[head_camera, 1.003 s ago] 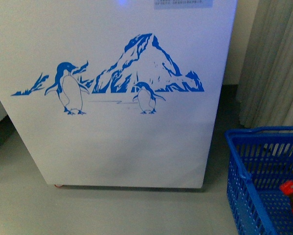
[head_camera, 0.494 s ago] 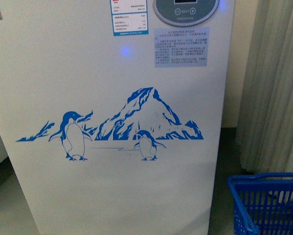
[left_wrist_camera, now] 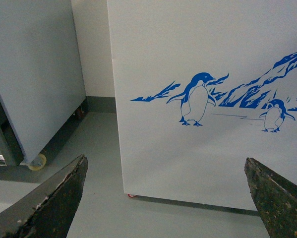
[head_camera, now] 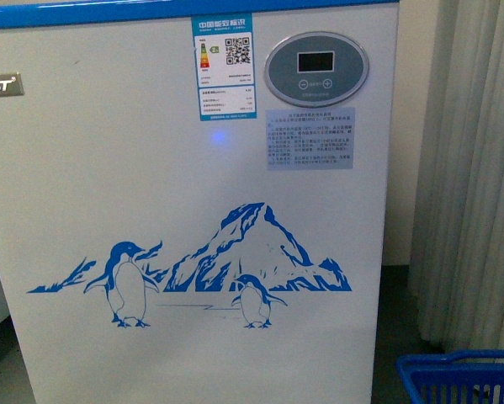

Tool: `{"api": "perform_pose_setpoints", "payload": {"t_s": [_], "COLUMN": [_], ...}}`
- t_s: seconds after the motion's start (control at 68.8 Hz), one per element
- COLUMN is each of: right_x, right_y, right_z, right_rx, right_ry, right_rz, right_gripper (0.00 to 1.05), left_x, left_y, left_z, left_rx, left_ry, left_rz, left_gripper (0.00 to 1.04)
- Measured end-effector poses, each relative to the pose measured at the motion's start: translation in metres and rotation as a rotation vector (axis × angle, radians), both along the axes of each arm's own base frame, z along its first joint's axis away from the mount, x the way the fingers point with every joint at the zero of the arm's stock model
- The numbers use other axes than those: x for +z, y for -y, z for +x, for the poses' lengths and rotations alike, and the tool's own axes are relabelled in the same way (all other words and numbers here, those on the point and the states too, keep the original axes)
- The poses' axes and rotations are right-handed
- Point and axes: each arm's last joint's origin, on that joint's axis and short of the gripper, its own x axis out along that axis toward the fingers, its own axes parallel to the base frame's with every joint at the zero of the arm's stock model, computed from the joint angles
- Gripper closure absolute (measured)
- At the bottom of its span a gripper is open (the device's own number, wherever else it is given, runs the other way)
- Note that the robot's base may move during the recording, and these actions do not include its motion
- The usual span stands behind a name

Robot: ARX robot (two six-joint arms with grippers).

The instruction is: Put drink in fridge

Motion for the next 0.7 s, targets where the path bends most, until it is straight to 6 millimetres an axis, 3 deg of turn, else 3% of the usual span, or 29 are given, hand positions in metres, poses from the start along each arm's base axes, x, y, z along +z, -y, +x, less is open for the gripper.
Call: {"api": "perform_pose_setpoints", "payload": {"t_s": [0.203, 0.349, 0.698], "right_x": [0.000, -0.014, -0.020], "right_y": [0.000, -0.003, -0.003], "right_z": [-0.011, -0.007, -0.003], "right_rx": [-0.012, 0.022, 0.015], "right_ry": [0.087, 0.053, 0.026], "right_rz": [0.051, 0.074, 0.080], "right_gripper": [0.65, 0.65, 0.65], "left_x": [0.000, 0.000, 0.000], "left_y": [0.000, 0.000, 0.000], "left_z": [0.000, 0.000, 0.000], "left_rx": [0.000, 0.000, 0.000], "left_ry": [0.000, 0.000, 0.000], "left_rz": [0.000, 0.000, 0.000], "left_gripper": [0.08, 0.08, 0.08]}}
